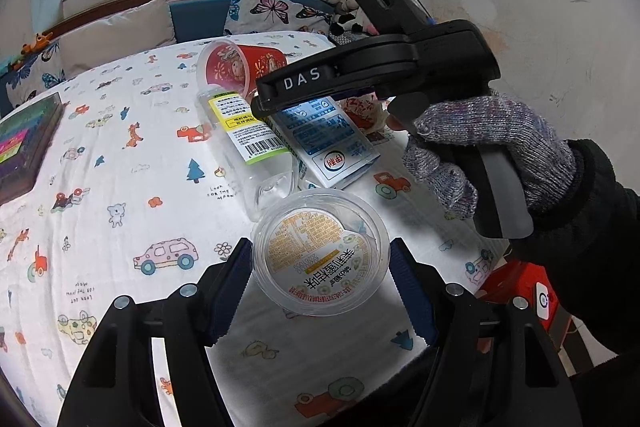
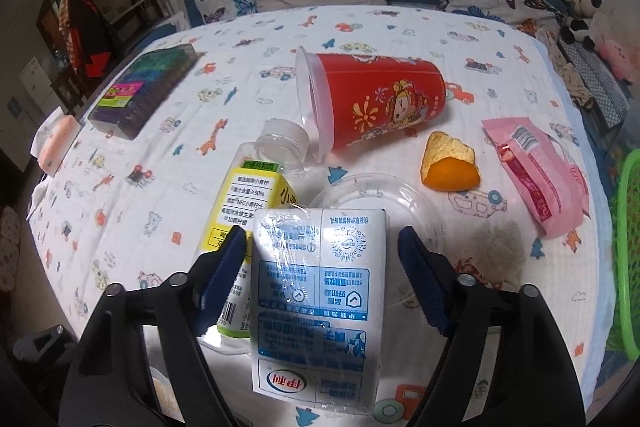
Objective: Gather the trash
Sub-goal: 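Grasp the white milk carton with the right gripper, then carry the milk carton into the green basket and release it with the right gripper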
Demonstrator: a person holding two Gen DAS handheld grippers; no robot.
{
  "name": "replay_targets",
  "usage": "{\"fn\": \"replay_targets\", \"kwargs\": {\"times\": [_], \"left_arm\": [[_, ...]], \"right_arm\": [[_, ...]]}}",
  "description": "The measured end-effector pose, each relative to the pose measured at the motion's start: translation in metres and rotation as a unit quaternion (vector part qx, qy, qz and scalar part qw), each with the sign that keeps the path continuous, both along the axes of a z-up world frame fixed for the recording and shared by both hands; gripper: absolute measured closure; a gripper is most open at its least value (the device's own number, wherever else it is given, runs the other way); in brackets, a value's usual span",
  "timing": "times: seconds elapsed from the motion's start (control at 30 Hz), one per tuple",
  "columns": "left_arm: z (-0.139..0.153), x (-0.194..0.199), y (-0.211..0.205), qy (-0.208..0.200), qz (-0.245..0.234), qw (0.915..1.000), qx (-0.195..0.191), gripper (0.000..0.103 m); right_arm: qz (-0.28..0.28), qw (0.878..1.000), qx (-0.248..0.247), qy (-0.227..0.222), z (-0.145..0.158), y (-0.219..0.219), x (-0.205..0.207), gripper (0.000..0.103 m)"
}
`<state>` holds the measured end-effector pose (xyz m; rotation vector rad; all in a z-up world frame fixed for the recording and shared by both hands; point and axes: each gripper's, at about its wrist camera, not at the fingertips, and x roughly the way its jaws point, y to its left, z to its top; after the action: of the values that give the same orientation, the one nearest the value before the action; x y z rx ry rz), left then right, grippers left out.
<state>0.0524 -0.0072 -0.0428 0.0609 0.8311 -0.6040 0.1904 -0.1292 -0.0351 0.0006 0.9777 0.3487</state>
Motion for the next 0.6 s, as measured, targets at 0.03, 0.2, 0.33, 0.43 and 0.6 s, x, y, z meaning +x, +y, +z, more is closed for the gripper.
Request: {"fn": "replay_targets", "kwargs": {"times": [0.03,0.2,0.33,0.43,0.6], "left_arm": [[0.0,0.0,0.0,0.0,0.0,1.0,-0.001,0.036],[-0.001,0.001,0.0,0.001,-0.001,1.0,-0.003,0.036],[0.0,0.001,-0.002,-0.002,-0.006,1.0,-0.002,0.036],[0.002,0.0,-0.004,-0.004,-0.009,0.9999,-0.001,0.036],[0.003,0.001,-0.012,-0.005,-0.018,0.9998,0.001,0.036]], "right_arm": [[-0.001,1.0,-0.002,-0.001,0.0,0.0,0.0,0.03],[0.001,1.0,-0.006,-0.01,0.005,-0.002,-0.005,0.033],[0.004,1.0,0.008,-0.026,0.014,-0.008,-0.016,0.033],[0.004,0.999,0.019,-0.039,0.023,-0.017,-0.028,0.033],[-0.004,0.998,0.039,-0.059,0.038,-0.038,-0.048,0.034]]}}
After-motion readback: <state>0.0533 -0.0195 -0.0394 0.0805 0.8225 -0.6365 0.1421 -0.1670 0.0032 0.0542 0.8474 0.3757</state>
